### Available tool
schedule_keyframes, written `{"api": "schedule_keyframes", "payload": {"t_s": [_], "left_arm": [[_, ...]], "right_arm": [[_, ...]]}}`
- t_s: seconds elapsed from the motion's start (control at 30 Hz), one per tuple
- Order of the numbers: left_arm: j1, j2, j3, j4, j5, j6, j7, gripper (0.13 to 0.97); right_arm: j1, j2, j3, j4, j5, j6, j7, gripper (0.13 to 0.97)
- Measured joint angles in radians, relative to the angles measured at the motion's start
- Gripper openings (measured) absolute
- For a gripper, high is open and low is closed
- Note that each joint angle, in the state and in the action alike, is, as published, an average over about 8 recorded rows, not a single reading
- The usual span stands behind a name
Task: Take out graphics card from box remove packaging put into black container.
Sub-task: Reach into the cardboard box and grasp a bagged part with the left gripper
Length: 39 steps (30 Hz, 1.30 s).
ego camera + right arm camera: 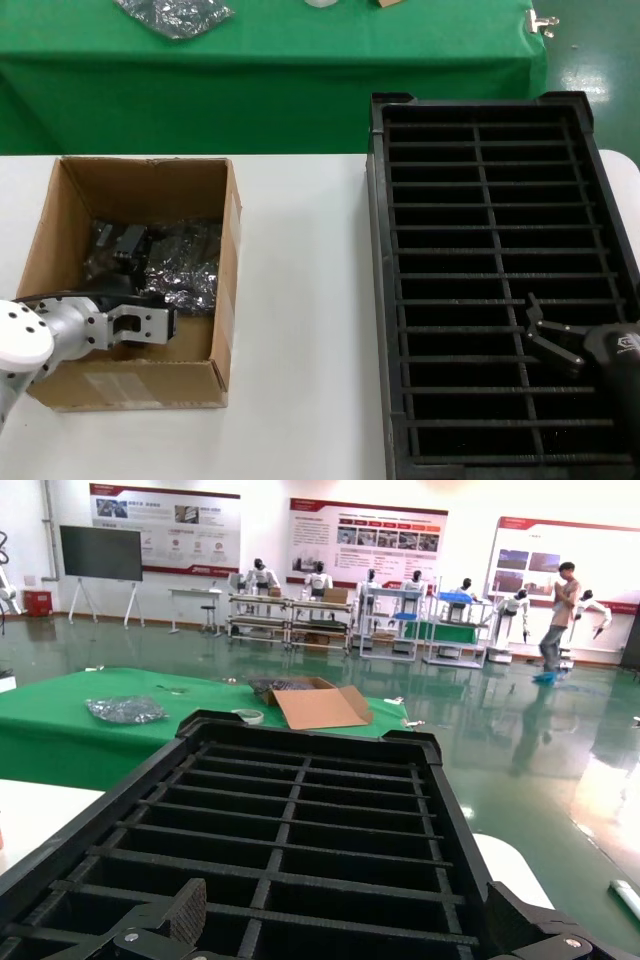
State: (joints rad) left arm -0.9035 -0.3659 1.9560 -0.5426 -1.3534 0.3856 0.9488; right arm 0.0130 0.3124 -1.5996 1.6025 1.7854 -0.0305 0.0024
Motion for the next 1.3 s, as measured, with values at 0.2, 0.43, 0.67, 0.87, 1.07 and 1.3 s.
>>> {"api": "schedule_keyframes", "payload": {"t_s": [0.2,0.43,0.67,0.87,1.07,1.3], "left_arm": [[-0.006,0.008,-0.027,0.019,-0.059,-0.018,0.097,0.900],[0.000,0.007,-0.052,0.013,-0.103,-0.028,0.161,0.805],[0.037,-0.025,-0.025,-0.076,-0.065,-0.031,0.072,0.677],[0.072,-0.058,0.003,-0.165,-0.008,-0.032,-0.038,0.581],[0.095,-0.084,0.021,-0.229,0.038,-0.033,-0.122,0.477],[0.110,-0.105,0.033,-0.272,0.064,-0.033,-0.179,0.337]], "right_arm": [[0.000,0.000,0.000,0.000,0.000,0.000,0.000,0.966],[0.000,0.000,0.000,0.000,0.000,0.000,0.000,0.966],[0.000,0.000,0.000,0.000,0.000,0.000,0.000,0.966],[0.000,0.000,0.000,0.000,0.000,0.000,0.000,0.966],[0.000,0.000,0.000,0.000,0.000,0.000,0.000,0.966],[0.000,0.000,0.000,0.000,0.000,0.000,0.000,0.966]]}}
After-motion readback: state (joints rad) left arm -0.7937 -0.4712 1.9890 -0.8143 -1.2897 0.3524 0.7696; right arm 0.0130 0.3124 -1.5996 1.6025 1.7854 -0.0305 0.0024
